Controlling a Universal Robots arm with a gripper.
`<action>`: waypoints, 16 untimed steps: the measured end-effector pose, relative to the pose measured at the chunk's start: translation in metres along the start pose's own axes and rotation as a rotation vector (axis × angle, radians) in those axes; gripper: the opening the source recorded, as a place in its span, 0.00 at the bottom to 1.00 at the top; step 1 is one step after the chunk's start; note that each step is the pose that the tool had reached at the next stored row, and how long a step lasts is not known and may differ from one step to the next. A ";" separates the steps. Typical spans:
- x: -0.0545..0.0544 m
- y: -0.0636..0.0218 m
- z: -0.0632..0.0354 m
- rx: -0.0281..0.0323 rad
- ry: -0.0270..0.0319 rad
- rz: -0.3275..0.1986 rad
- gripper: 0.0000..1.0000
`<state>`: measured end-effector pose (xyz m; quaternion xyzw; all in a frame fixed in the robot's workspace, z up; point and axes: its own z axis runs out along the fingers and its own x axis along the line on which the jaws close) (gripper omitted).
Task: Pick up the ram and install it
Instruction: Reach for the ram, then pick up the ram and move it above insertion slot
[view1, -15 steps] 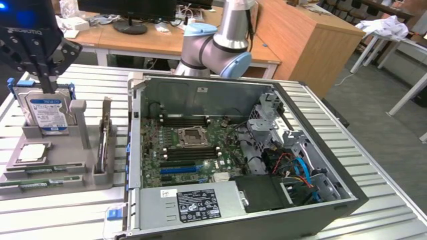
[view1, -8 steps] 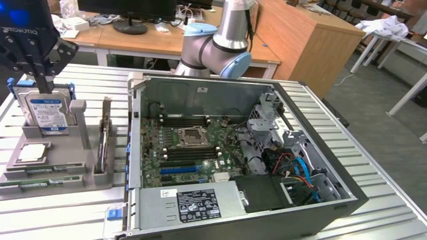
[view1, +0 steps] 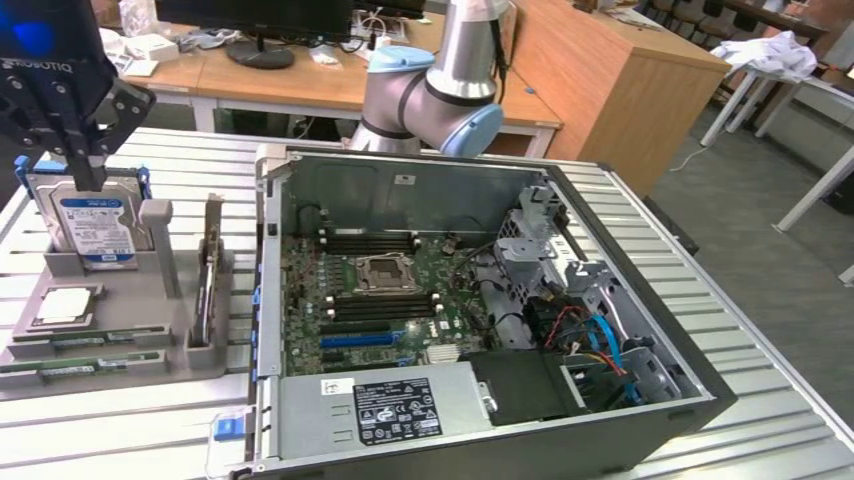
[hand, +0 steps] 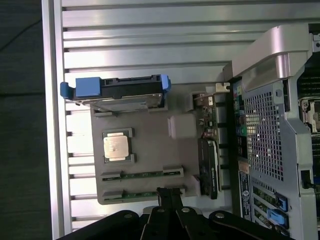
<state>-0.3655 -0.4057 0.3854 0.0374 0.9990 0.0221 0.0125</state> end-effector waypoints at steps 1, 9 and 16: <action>0.000 -0.0013 -0.0001 0.0000 0.0001 0.000 0.11; 0.000 -0.0047 -0.0002 0.0001 0.0001 0.000 0.11; 0.000 -0.0048 -0.0003 0.0002 0.0003 0.000 0.11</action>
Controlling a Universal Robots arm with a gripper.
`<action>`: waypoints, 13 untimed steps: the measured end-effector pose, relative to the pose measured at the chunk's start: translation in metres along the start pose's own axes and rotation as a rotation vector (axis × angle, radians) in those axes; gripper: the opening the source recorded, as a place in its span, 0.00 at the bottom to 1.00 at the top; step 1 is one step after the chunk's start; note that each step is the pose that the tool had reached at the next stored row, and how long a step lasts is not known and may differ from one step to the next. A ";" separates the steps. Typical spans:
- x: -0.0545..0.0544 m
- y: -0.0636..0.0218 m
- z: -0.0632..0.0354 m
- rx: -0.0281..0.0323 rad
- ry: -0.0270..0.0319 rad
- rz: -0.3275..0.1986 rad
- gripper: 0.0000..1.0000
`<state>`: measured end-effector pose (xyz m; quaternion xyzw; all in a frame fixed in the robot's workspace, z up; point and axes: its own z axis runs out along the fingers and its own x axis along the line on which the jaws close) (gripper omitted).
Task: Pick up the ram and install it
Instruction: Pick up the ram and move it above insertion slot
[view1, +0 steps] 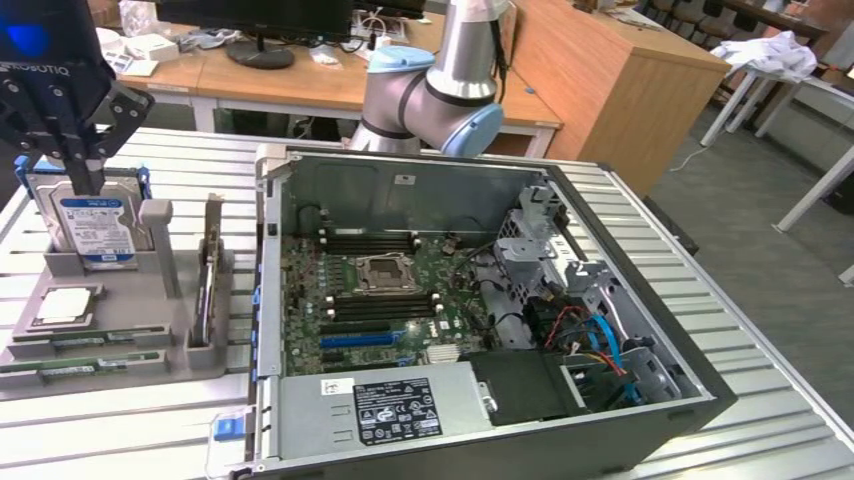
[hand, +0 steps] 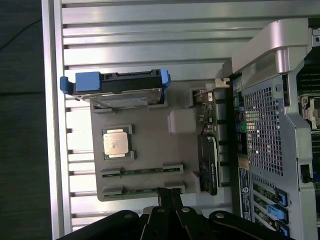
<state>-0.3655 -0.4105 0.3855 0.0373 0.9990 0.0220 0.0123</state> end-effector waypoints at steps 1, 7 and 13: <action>0.000 0.0000 0.0000 0.0000 0.0005 0.000 0.11; 0.000 0.0000 0.0001 -0.0001 0.0031 -0.046 0.11; 0.000 0.0000 0.0004 -0.0017 0.0078 -0.155 0.11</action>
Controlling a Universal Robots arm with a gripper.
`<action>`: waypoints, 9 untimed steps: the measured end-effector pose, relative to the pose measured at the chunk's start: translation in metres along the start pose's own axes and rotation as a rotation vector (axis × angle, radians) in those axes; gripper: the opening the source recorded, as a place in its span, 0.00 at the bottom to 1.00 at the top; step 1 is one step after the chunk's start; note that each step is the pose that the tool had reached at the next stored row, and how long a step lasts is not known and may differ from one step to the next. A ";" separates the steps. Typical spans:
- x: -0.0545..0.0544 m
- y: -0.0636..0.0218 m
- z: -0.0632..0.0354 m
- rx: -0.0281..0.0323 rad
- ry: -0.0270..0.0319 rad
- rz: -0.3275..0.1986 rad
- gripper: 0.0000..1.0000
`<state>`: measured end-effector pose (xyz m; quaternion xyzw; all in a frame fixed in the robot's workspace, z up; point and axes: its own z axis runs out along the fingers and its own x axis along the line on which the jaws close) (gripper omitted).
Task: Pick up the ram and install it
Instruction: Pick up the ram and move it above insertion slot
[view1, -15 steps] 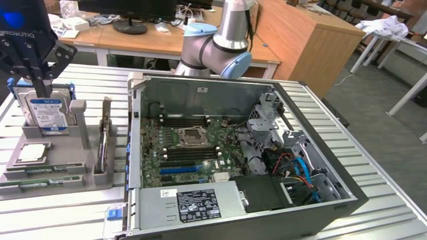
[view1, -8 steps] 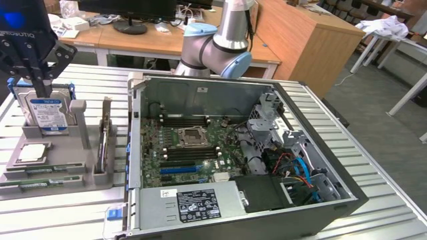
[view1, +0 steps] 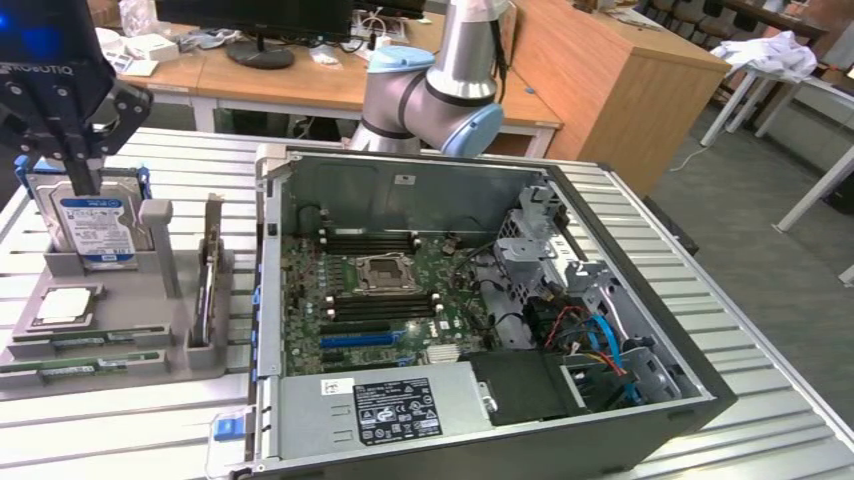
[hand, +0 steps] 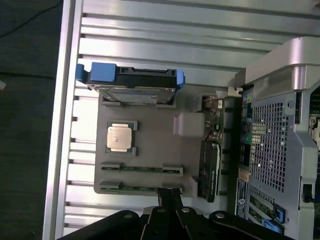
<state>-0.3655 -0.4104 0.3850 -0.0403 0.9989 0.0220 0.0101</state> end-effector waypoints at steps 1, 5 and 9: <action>0.000 0.0000 0.0001 -0.0001 0.0008 -0.018 0.11; 0.000 0.0000 0.0004 0.0003 0.0048 -0.090 0.11; 0.000 0.0000 0.0007 0.0013 0.0094 -0.161 0.11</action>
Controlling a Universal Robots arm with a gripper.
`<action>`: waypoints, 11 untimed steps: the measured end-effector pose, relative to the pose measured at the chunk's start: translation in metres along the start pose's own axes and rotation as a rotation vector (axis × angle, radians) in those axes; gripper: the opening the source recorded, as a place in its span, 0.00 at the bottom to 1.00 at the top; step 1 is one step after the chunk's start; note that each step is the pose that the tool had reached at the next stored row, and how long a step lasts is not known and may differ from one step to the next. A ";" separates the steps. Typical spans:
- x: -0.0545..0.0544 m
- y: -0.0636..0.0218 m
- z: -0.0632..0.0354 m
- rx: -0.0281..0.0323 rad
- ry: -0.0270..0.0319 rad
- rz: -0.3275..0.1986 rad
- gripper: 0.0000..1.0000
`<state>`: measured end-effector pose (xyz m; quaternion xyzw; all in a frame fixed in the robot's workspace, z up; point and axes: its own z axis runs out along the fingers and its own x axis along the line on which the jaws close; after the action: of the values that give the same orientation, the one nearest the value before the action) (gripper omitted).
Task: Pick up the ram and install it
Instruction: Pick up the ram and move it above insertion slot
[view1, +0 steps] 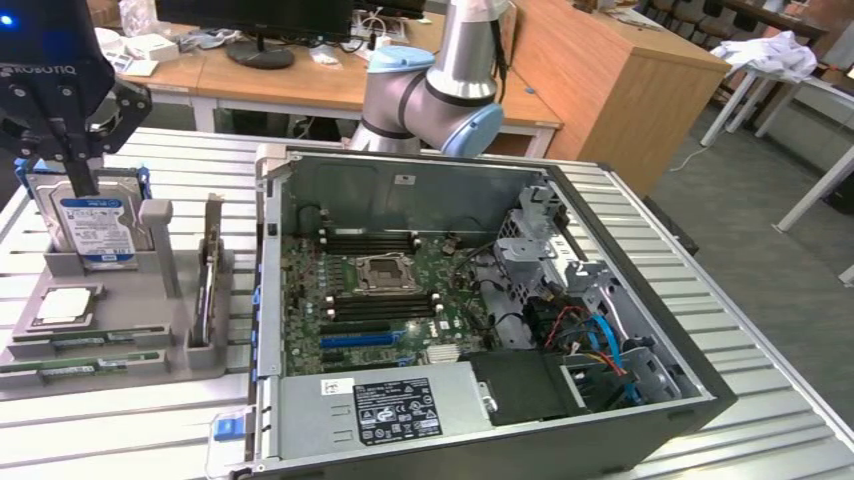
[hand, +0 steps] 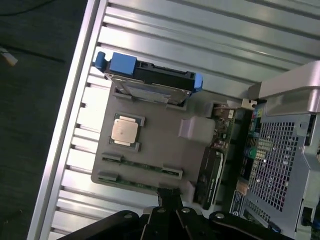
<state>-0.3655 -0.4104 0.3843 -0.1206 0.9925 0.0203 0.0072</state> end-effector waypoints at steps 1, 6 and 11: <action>0.000 0.0000 0.0001 0.0001 0.0011 -0.018 0.11; 0.000 0.0000 0.0005 0.0008 0.0063 -0.109 0.11; 0.000 0.0000 0.0008 0.0010 0.0110 -0.200 0.11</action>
<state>-0.3655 -0.4105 0.3835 -0.2191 0.9755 0.0183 0.0038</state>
